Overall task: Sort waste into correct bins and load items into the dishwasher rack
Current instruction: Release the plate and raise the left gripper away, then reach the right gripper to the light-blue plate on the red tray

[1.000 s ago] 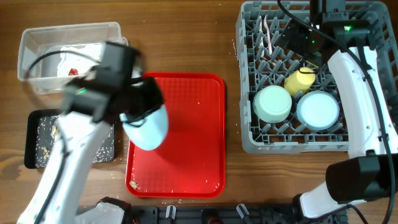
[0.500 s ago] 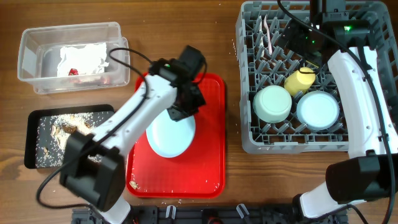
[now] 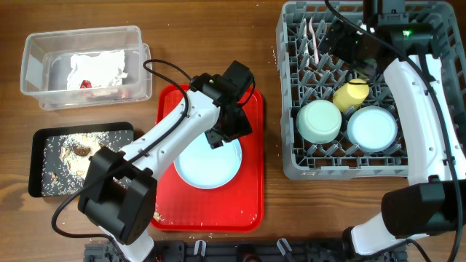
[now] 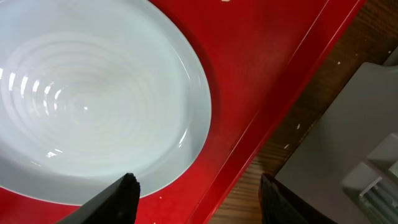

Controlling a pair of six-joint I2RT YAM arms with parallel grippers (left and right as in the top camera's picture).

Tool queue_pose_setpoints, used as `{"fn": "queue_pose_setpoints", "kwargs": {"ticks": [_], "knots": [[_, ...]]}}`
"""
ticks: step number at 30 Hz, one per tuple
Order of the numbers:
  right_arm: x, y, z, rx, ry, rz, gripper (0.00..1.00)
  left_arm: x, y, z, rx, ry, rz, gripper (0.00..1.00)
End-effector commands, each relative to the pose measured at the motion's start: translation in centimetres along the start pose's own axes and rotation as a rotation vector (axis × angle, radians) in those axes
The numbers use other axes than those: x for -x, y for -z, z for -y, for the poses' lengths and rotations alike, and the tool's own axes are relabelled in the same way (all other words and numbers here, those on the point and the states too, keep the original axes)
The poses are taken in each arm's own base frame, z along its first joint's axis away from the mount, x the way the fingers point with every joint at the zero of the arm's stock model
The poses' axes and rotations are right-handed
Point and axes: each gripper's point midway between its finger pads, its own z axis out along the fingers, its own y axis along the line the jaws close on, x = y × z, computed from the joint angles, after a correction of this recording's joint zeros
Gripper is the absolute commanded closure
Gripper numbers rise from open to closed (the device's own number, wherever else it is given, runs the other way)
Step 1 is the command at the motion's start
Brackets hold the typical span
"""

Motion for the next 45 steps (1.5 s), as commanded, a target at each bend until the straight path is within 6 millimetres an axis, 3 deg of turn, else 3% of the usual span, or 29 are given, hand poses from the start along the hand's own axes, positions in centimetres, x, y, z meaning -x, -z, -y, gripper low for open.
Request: {"fn": "queue_pose_setpoints", "kwargs": {"ticks": [1, 9, 13, 15, 16, 18, 27, 34, 39, 45], "knots": [[-0.5, 1.3, -1.6, 0.099, -0.037, -0.019, 0.00, -0.3, 0.5, 0.3, -0.038, 0.023, -0.036, 0.42], [-3.6, 1.8, -3.4, 0.199, -0.073, -0.172, 0.00, 2.3, 6.0, -2.4, -0.126, 0.129, 0.048, 0.43], [-4.9, 1.9, -4.6, 0.214, 0.040, -0.187, 0.00, 3.6, 9.2, -4.7, -0.160, 0.187, 0.122, 0.38], [-5.8, 2.0, -5.6, 0.223, 0.111, -0.196, 0.00, 4.3, 10.5, -6.7, -0.136, 0.233, 0.171, 0.36], [-6.4, 2.0, -6.0, 0.227, 0.143, -0.206, 0.00, 4.6, 11.0, -7.9, -0.112, 0.255, 0.195, 0.30], [-7.9, 1.8, -6.9, 0.218, 0.204, -0.226, 0.00, 5.3, 12.0, -10.9, -0.037, 0.315, 0.250, 0.00], [-14.6, -0.9, -10.3, 0.236, 0.481, -0.267, 0.00, 6.7, 13.1, -18.9, 0.087, 0.562, 0.255, 0.00], [-17.5, -2.9, -12.6, 0.278, 0.557, -0.231, 0.00, 7.4, 13.5, -20.8, 0.087, 0.634, 0.264, 0.00], [-20.6, -4.9, -12.4, 0.293, 0.596, -0.262, 0.01, 7.4, 13.4, -20.8, 0.087, 0.633, 0.263, 0.00], [-25.1, -6.8, -12.2, 0.307, 0.713, -0.345, 0.21, 7.4, 13.4, -20.8, 0.087, 0.633, 0.263, 0.00]]}}
